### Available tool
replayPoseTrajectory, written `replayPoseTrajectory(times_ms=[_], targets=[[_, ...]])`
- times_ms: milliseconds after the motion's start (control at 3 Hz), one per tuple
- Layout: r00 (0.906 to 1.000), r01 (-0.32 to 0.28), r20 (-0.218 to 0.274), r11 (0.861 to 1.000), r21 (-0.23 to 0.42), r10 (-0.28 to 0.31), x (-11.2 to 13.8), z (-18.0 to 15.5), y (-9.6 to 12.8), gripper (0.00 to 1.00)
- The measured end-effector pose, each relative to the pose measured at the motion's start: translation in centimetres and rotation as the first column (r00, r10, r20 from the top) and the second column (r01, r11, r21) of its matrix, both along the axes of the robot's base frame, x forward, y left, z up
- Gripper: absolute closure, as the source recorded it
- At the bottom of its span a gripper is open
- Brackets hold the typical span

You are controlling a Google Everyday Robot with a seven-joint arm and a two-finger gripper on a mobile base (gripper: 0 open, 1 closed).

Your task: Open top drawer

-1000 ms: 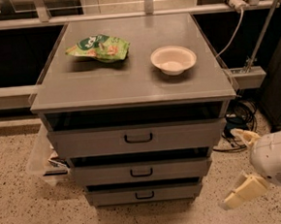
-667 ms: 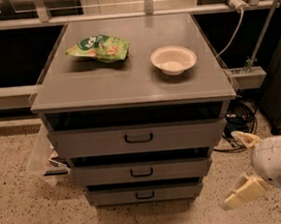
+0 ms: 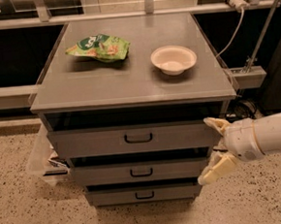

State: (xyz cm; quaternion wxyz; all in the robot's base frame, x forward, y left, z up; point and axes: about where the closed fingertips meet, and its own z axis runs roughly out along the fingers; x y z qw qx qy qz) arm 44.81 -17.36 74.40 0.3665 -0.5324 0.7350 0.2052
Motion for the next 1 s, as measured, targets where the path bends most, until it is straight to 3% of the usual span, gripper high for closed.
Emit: replayPoseTrajectory(times_ms=[333,1000], targets=[[0.9983,-0.056,0.015,0.998,0.03,0.056,3.0,-1.0,1.7,0.0],[0.9945,-0.104,0.013,0.994,0.025,0.104,7.0,-2.9,3.6,0.0]])
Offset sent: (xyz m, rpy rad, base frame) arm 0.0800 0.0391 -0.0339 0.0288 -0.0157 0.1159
